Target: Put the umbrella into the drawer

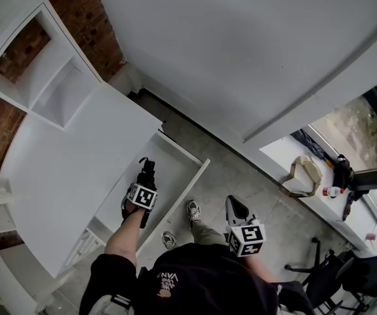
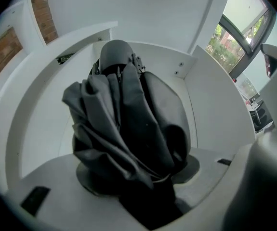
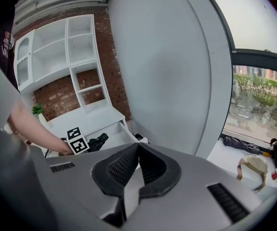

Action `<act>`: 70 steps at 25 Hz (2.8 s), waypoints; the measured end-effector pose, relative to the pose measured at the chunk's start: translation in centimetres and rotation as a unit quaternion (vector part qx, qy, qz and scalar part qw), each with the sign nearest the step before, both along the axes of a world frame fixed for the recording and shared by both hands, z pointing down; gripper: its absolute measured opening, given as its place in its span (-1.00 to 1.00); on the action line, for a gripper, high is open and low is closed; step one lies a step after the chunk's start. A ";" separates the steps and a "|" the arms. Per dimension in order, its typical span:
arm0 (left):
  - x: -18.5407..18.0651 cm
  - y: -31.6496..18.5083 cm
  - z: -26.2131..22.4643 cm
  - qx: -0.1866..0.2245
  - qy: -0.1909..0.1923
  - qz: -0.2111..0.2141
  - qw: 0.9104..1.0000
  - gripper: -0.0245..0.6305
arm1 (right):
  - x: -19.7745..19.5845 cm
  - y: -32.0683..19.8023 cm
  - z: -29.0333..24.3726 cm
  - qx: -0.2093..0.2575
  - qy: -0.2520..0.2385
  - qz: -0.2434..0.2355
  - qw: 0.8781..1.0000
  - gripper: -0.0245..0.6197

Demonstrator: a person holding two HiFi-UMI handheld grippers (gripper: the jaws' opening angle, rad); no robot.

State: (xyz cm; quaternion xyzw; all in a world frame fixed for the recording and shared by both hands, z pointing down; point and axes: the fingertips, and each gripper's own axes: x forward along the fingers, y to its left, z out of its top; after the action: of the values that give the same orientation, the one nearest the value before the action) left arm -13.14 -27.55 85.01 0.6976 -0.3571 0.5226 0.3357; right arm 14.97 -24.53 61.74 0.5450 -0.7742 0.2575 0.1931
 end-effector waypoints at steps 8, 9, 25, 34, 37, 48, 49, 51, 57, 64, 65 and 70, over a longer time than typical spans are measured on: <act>-0.5 0.0 1.2 -0.029 -0.023 0.002 0.999 -0.18 | 0.6 -0.1 0.6 -0.008 0.002 0.006 1.000 -0.92; -0.5 0.0 1.2 -0.029 -0.021 0.002 0.999 -0.17 | 0.6 0.0 0.6 -0.009 0.002 0.005 1.000 -0.92; -0.8 0.1 -1.6 0.009 0.015 0.015 1.000 0.15 | -1.9 1.2 -0.1 0.004 -0.005 -0.012 1.000 -0.92; -2.4 0.8 -4.9 0.066 0.037 -0.006 0.997 0.15 | -4.2 2.9 -1.3 0.018 -0.005 -0.027 0.999 -0.92; -2.9 1.6 -5.5 0.070 0.042 -0.014 0.997 0.15 | -4.7 3.7 -1.6 0.021 -0.003 -0.029 0.999 -0.92; -3.7 1.8 -11.8 0.178 0.085 -0.058 0.979 0.14 | -6.8 6.7 -2.8 0.033 0.000 -0.039 0.999 -0.92; -3.7 1.9 -12.6 0.189 0.092 -0.059 0.976 0.12 | -7.0 7.0 -3.0 0.036 0.000 -0.041 0.999 -0.92; -3.6 2.5 -14.0 0.208 0.106 -0.061 0.971 0.08 | -7.5 7.6 -3.3 0.040 0.000 -0.044 0.998 -0.92; -3.8 5.2 -18.0 0.259 0.138 -0.060 0.954 -0.21 | -9.0 9.7 -4.1 0.052 -0.003 -0.050 0.997 -0.92; -5.1 8.9 -23.0 0.310 0.173 -0.069 0.932 -0.49 | -11.2 11.6 -5.3 0.075 -0.008 -0.050 0.996 -0.92; -5.4 9.5 -23.7 0.319 0.176 -0.070 0.929 -0.52 | -11.6 12.0 -5.5 0.079 -0.009 -0.050 0.996 -0.92; -7.3 12.5 -26.6 0.358 0.187 -0.085 0.911 -0.72 | -13.5 13.6 -6.3 0.095 -0.015 -0.050 0.994 -0.92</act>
State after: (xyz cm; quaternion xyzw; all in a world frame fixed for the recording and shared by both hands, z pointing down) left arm -20.43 -15.06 58.37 0.8226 -0.5094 0.1894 0.1673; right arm 1.51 -10.91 55.45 0.5173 -0.8245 0.1804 0.1416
